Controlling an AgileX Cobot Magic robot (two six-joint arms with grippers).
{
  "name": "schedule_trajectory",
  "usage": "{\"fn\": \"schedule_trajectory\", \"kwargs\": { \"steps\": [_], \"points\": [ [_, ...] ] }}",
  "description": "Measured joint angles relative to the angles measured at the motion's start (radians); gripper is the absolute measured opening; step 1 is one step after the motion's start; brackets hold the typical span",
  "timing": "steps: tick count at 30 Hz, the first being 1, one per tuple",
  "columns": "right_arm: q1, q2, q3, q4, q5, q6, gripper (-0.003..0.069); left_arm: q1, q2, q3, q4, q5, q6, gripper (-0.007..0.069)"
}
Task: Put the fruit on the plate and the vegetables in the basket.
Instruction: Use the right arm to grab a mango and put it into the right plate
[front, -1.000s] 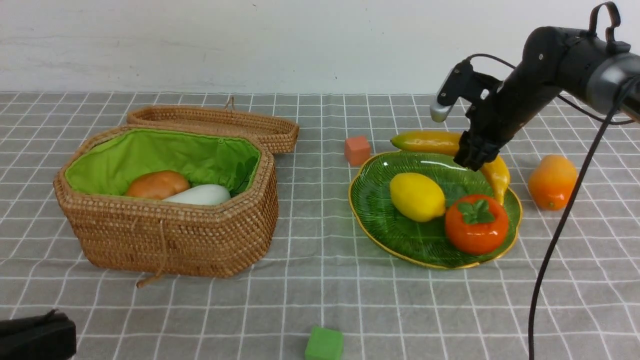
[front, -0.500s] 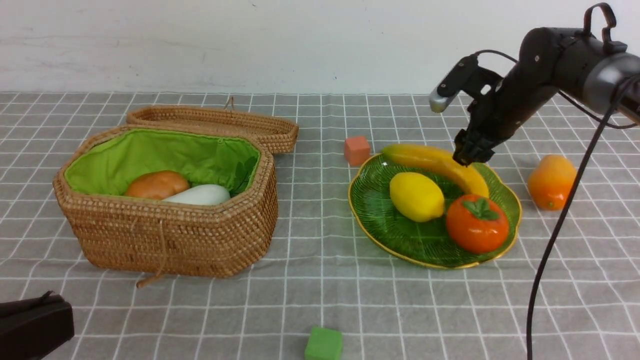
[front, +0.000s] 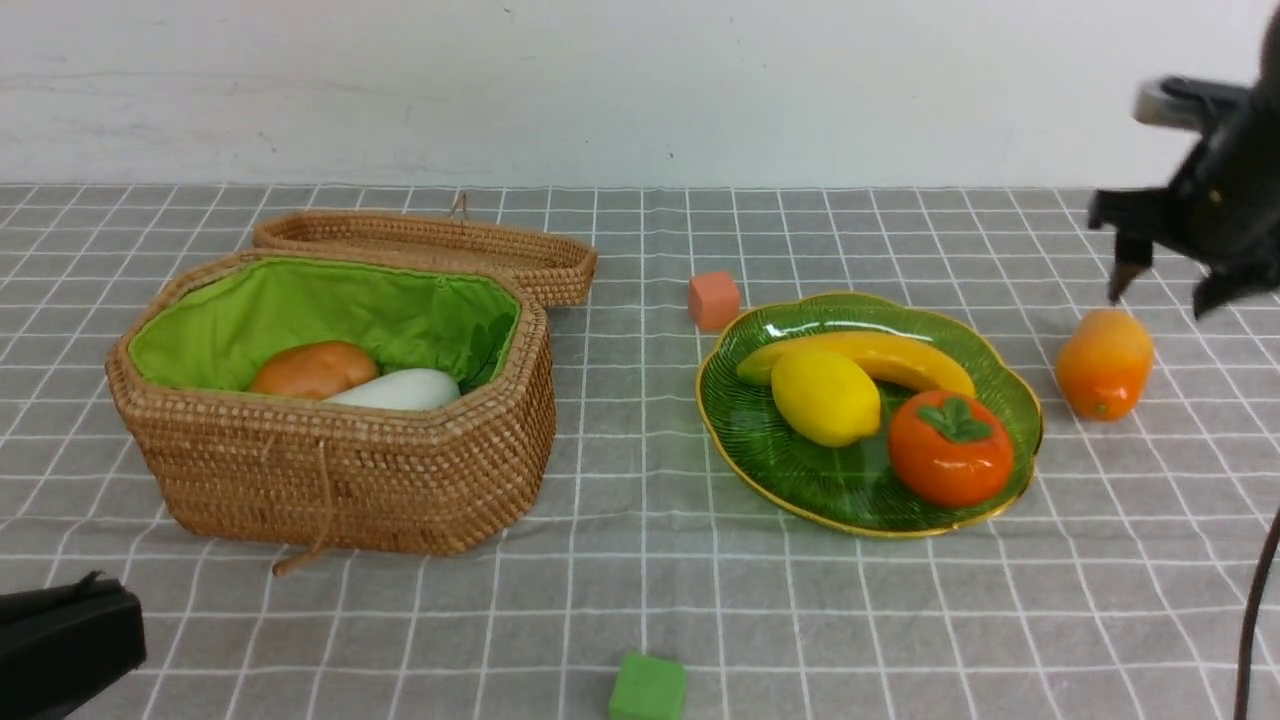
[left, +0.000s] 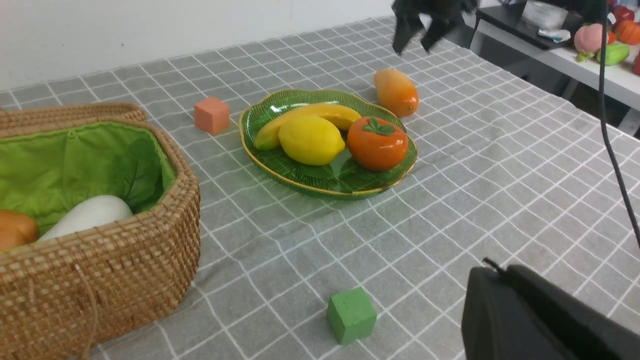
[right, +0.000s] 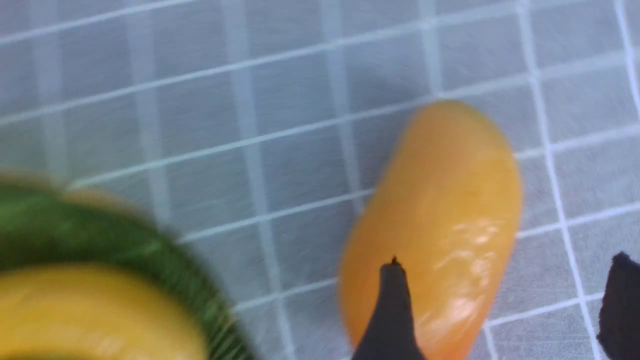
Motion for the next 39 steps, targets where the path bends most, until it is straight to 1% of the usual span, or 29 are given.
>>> {"fn": "schedule_trajectory", "kwargs": {
  "steps": [1,2,4,8,12,13,14,15,17,22,23,28,31,32,34,35,37,38,39],
  "points": [
    [-0.019,0.04,0.0,0.034,-0.033,0.023,0.0561,0.0,0.0,0.0,0.0,-0.019,0.0,-0.0001],
    [-0.021,0.04,0.0,0.038,-0.037,0.023,0.0561,0.0,0.0,0.0,0.0,-0.019,0.0,-0.0001],
    [-0.028,0.09,0.001,0.098,-0.113,0.034,0.0608,0.0,0.0,0.0,0.0,-0.043,0.0,0.0001],
    [-0.026,0.129,0.001,0.134,-0.173,0.032,0.0624,0.0,0.0,0.0,0.0,-0.052,0.0,0.0002],
    [-0.025,0.159,0.001,0.159,-0.185,-0.005,0.0603,0.0,0.0,0.0,-0.001,-0.053,0.0,0.0004],
    [-0.024,0.166,0.001,0.159,-0.185,-0.023,0.0587,0.0,0.0,0.0,-0.001,-0.053,0.0,0.0004],
    [-0.023,0.167,0.001,0.166,-0.189,-0.051,0.0554,0.0,0.0,0.0,-0.001,-0.053,0.0,0.0004],
    [-0.022,0.167,0.001,0.166,-0.19,-0.053,0.0551,0.0,0.0,0.0,-0.001,-0.053,0.0,0.0004],
    [-0.017,0.166,0.001,0.169,-0.191,-0.097,0.0547,0.0,0.0,0.0,-0.001,-0.053,0.0,0.0005],
    [-0.015,0.118,0.002,0.146,-0.12,-0.169,0.0547,0.0,0.0,0.0,-0.001,-0.053,0.0,0.0007],
    [-0.014,0.077,0.004,0.131,-0.076,-0.181,0.0547,0.0,0.0,0.0,-0.001,-0.053,0.0,0.0007],
    [0.005,-0.096,0.004,0.105,0.036,-0.213,0.0547,0.0,0.0,0.0,-0.001,-0.053,0.0,0.0007],
    [0.033,-0.183,0.004,0.104,0.092,-0.213,0.0547,0.0,0.0,0.0,-0.001,-0.052,0.0,0.0007],
    [0.06,-0.233,0.009,0.104,0.124,-0.224,0.0547,0.0,0.0,0.0,0.0,-0.05,0.0,0.0007],
    [0.085,-0.263,0.019,0.104,0.139,-0.232,0.0547,0.0,0.0,0.0,0.0,-0.049,0.0,0.0007],
    [0.128,-0.315,0.05,0.105,0.148,-0.247,0.0547,0.0,0.0,0.0,0.0,-0.049,0.0,0.0007],
    [0.182,-0.369,0.098,0.105,0.149,-0.294,0.0547,0.0,0.0,0.0,0.0,-0.048,0.0,0.0007],
    [0.194,-0.373,0.102,0.105,0.148,-0.299,0.0547,0.0,0.0,0.0,0.001,-0.048,0.0,0.0007],
    [0.236,-0.398,0.131,0.105,0.147,-0.342,0.0547,0.0,0.0,0.0,0.005,-0.047,0.0,0.0007]
  ]
}}
